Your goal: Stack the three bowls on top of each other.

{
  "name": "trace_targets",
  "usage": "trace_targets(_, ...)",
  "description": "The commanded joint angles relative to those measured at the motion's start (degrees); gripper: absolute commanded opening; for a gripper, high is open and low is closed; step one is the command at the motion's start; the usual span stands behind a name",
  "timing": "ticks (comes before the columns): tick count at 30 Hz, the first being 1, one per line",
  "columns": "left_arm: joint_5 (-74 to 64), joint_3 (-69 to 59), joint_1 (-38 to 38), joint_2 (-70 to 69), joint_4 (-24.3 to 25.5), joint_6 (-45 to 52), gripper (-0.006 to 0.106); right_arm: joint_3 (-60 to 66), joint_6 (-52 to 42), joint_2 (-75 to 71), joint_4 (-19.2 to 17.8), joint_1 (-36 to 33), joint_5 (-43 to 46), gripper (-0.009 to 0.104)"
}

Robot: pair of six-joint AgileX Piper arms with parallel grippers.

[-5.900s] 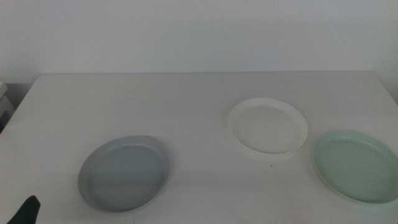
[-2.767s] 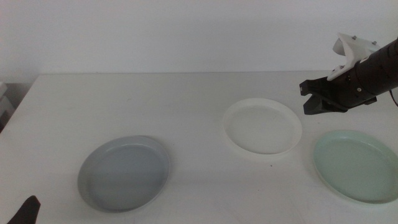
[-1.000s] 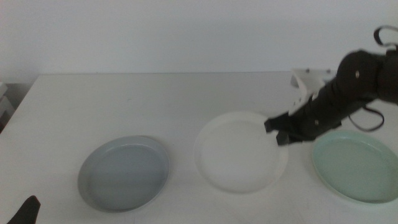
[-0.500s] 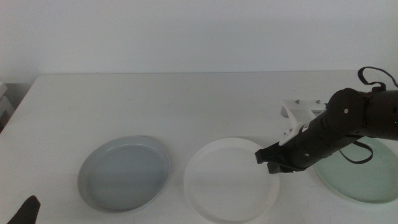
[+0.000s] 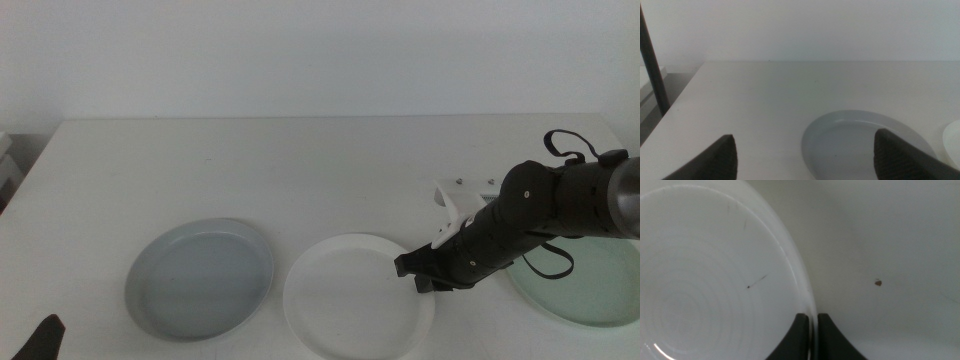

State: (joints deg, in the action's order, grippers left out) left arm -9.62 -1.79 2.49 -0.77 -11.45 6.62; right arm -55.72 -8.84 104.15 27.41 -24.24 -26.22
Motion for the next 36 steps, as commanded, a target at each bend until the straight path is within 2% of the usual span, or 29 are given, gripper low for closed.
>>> trace_targets(1, 4.48, 0.29, 0.04, -0.79, -0.18, -0.3, 0.105, -1.18, -0.96, -2.51, 0.19, -0.13, 1.27, 0.011)
trace_targets(8, 4.48, 0.29, 0.04, -0.79, -0.18, -0.3, 0.105, -1.18, -0.82, -5.28, 0.18, 0.45, -0.29, 0.049)
trace_targets(12, 4.48, 0.29, 0.04, -0.79, -0.18, -0.3, 0.105, -2.3, -0.7, -11.83, 0.33, 4.08, -5.68, 0.062)
trace_targets(18, 4.48, 0.29, 0.04, -0.79, -0.18, -0.3, 0.105, -5.89, -0.7, -20.81, -0.37, 17.12, -18.72, 0.063)
trace_targets(25, 4.48, 0.29, 0.04, -0.79, -0.18, -0.3, 0.105, -6.13, -0.32, -22.16, -6.26, 35.74, -27.13, 0.061)
trace_targets(31, 4.48, 0.29, 0.04, -0.79, -0.18, -0.3, 0.105, -6.13, 0.62, -17.45, -9.55, 46.0, -26.64, 0.057)
trace_targets(36, 4.48, 0.29, 0.04, -0.79, -0.18, -0.3, 0.105, -6.13, 0.62, -10.83, -10.62, 49.37, -23.52, 0.054)
